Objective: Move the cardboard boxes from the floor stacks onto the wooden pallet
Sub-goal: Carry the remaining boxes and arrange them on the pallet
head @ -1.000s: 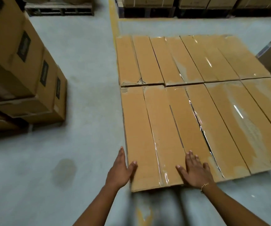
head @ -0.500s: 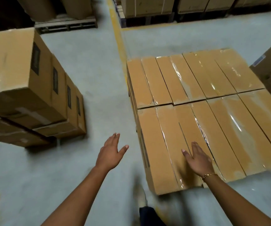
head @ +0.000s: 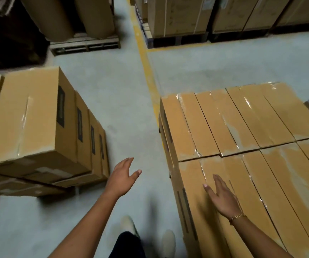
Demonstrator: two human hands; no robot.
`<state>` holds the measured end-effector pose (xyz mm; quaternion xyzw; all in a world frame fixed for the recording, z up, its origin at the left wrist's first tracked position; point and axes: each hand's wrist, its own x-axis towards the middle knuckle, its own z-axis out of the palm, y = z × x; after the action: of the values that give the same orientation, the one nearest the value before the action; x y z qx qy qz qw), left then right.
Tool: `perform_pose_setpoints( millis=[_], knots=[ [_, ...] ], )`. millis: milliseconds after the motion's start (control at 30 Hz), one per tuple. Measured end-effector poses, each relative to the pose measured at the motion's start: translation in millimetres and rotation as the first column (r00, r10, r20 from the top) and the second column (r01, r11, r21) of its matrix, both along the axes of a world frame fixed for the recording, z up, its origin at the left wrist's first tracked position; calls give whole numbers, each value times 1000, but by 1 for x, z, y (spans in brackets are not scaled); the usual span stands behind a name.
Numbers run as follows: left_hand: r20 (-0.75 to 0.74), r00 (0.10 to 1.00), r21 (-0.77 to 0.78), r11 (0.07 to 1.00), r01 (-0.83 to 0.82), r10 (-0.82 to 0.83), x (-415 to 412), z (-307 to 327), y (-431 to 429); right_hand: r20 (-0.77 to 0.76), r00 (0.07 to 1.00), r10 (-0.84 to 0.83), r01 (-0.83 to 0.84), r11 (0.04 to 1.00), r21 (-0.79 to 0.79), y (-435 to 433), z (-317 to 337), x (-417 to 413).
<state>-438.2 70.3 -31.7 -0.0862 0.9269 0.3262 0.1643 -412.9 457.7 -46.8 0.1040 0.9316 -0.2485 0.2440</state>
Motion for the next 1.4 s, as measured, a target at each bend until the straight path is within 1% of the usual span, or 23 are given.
perform_pose_setpoints(
  millis=[100,200,333,467,633,733,800,967,1100,1167,1267,1400],
  knots=[
    [24,999,-10,999,31,-31,-52,-6,-42,16,1000,-4,4,1000,15,-35,-3,-48],
    [69,991,-11,993,118,-117,-113,-15,-79,26,999,-27,25,999,47,-68,-12,-95],
    [125,967,-5,975,224,-221,-192,-16,-113,42,988,-152,152,988,11,-111,-14,-144],
    [170,949,11,963,268,-266,-273,-11,-126,38,973,-228,230,972,-56,-141,-14,-176],
    [197,920,19,939,342,-339,-367,-14,-118,49,939,-340,343,937,-68,-146,-21,-223],
    [225,912,46,939,342,-343,-422,-18,-105,55,909,-412,416,905,-89,-137,-31,-258],
    [260,906,70,942,328,-334,-457,-23,-96,89,891,-446,452,888,-79,-128,-38,-283],
    [342,899,146,961,237,-273,-538,-46,-76,166,888,-429,438,899,-20,-114,-52,-349],
    [402,879,213,960,183,-257,-594,-64,-55,182,856,-484,499,865,-45,-113,-59,-409],
    [427,865,241,955,172,-263,-627,-82,-44,187,849,-495,513,857,-59,-114,-72,-441],
    [488,827,235,954,185,-280,-679,-116,-25,187,820,-541,559,827,-63,-116,-98,-486],
    [580,757,231,952,202,-301,-747,-173,9,223,739,-636,652,759,3,-113,-133,-549]
  ],
)
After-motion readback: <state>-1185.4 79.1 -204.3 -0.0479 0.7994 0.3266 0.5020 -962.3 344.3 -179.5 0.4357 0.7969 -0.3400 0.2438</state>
